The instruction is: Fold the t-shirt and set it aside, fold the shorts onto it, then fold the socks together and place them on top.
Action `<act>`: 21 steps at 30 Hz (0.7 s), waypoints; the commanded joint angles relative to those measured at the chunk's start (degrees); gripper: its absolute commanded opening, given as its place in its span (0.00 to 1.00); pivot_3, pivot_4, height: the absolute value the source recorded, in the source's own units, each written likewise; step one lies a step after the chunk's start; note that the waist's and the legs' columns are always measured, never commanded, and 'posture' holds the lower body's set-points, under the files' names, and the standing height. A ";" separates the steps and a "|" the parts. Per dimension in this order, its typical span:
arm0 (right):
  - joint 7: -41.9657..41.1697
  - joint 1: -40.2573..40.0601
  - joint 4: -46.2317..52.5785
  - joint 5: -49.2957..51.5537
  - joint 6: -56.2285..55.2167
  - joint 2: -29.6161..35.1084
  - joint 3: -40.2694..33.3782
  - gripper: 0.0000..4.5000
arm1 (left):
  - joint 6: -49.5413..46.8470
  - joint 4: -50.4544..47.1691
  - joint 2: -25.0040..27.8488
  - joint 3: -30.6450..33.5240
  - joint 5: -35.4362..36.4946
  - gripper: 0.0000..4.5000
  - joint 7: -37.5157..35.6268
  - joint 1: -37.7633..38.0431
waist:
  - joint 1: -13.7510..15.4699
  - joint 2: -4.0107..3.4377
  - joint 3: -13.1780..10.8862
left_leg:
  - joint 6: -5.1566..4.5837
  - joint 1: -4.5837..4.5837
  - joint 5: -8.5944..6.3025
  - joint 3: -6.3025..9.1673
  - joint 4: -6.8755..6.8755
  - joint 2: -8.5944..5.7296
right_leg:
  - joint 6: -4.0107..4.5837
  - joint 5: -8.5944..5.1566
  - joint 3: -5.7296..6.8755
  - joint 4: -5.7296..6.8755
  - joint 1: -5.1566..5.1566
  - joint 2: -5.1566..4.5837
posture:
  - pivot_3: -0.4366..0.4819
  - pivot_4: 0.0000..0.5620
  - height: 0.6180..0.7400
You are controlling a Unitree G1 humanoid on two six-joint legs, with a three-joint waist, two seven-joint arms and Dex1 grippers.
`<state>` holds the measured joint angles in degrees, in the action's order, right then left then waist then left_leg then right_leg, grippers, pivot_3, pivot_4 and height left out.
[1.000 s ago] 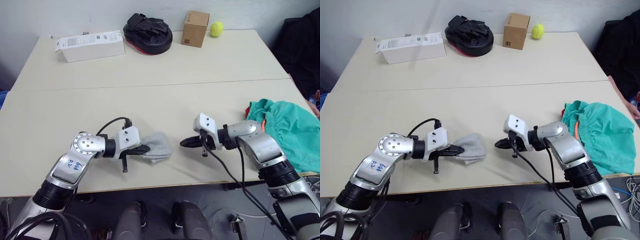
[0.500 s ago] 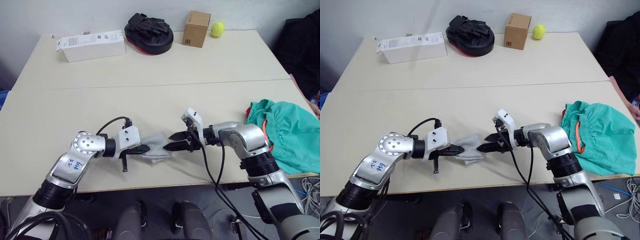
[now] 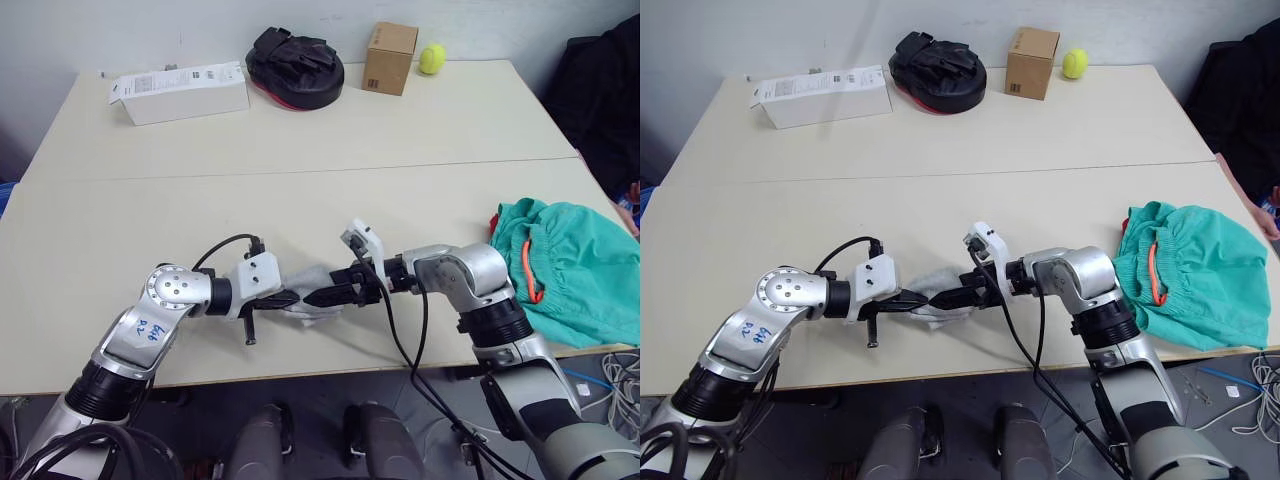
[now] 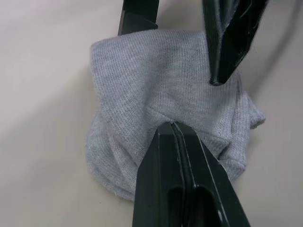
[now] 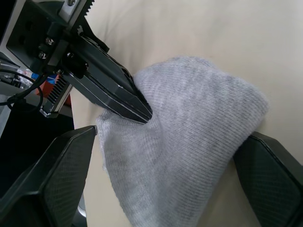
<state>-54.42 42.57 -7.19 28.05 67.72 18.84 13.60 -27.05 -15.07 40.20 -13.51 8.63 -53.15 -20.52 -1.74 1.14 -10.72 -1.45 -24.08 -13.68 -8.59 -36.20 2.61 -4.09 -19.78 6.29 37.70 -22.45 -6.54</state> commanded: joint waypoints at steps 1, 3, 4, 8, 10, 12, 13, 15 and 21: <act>0.37 -1.34 -0.30 1.11 3.14 -0.84 2.34 0.73 | -0.51 -0.29 -0.16 -0.59 -0.86 0.00 0.61 1.22 | 0.03 0.00 0.00 | 0.00 0.00 0.00 0.00 0.00 0.00 | 0.00 0.00 0.00 0.00 0.00 0.00 | 0.48 0.27 1.00; 0.22 -1.37 0.37 1.88 3.69 -0.72 1.79 0.57 | -0.68 -0.27 -0.29 -0.51 -0.71 0.00 0.72 1.16 | 0.05 0.00 0.00 | 0.00 -0.01 0.00 0.00 0.01 0.00 | 0.00 0.00 0.00 -0.01 0.00 0.00 | 0.48 0.27 1.00; 0.11 -1.47 0.83 2.14 3.82 -0.51 1.66 0.50 | -0.77 -0.29 -0.32 -0.41 -0.57 0.00 0.75 1.21 | 0.05 0.00 0.00 | 0.00 -0.02 0.00 0.00 0.01 -0.01 | 0.00 0.00 0.00 -0.01 -0.01 0.00 | 0.48 0.27 1.00; 0.00 -1.73 1.53 2.67 3.58 0.05 1.44 0.19 | -0.92 -0.33 -0.33 -0.14 -0.34 0.00 0.77 1.43 | 0.06 0.00 0.00 | 0.00 -0.02 0.00 0.00 0.00 -0.01 | 0.00 0.00 0.00 -0.02 -0.01 0.00 | 0.48 0.27 1.00; 0.17 -1.57 1.41 2.97 3.52 0.07 0.94 0.05 | -0.95 -0.22 -0.35 -0.02 -0.29 0.00 0.74 1.40 | 0.07 0.01 0.01 | -0.01 -0.01 -0.01 0.00 0.00 0.00 | 0.00 0.00 0.00 -0.02 0.01 0.00 | 0.48 0.27 1.00; 0.32 -1.25 1.21 3.40 3.39 0.06 0.09 0.01 | -0.94 -0.09 -0.37 0.07 -0.28 0.00 0.70 1.36 | 0.06 0.01 0.01 | -0.01 -0.01 -0.01 0.00 0.00 0.00 | 0.00 0.00 -0.01 -0.02 0.01 0.00 | 0.48 0.27 1.00; 0.53 -1.04 1.05 3.60 3.36 -0.02 -0.53 0.01 | -1.10 -0.14 -0.51 0.27 -0.07 0.00 0.79 1.43 | 0.07 0.02 0.01 | -0.01 -0.01 -0.01 0.00 0.00 0.00 | 0.00 0.00 -0.01 -0.02 0.00 0.00 | 0.48 0.27 1.00; 0.79 -0.82 0.89 3.86 3.32 -0.07 -1.14 0.01 | -1.40 -0.28 -0.74 0.58 0.25 0.00 0.95 1.54 | 0.07 0.02 0.01 | -0.01 -0.01 -0.01 0.00 0.00 0.00 | 0.00 0.00 -0.01 -0.02 0.00 0.00 | 0.48 0.27 1.00; 1.67 -0.80 2.64 6.24 4.34 0.99 -5.47 0.01 | -6.86 -4.76 -2.80 7.26 8.60 0.26 0.74 1.08 | 0.12 0.02 0.00 | -0.01 -0.07 0.00 0.00 0.00 0.00 | 0.00 0.00 -0.01 -0.02 -0.05 0.00 | 0.48 0.27 1.00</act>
<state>-52.70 41.44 -6.88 32.14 71.65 18.93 11.57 -32.41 -16.26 37.63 -9.08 13.98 -52.31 -19.48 -1.62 1.15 -10.72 -1.46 -24.21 -13.68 -8.58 -36.20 2.60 -4.09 -19.78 6.29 37.67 -22.53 -6.55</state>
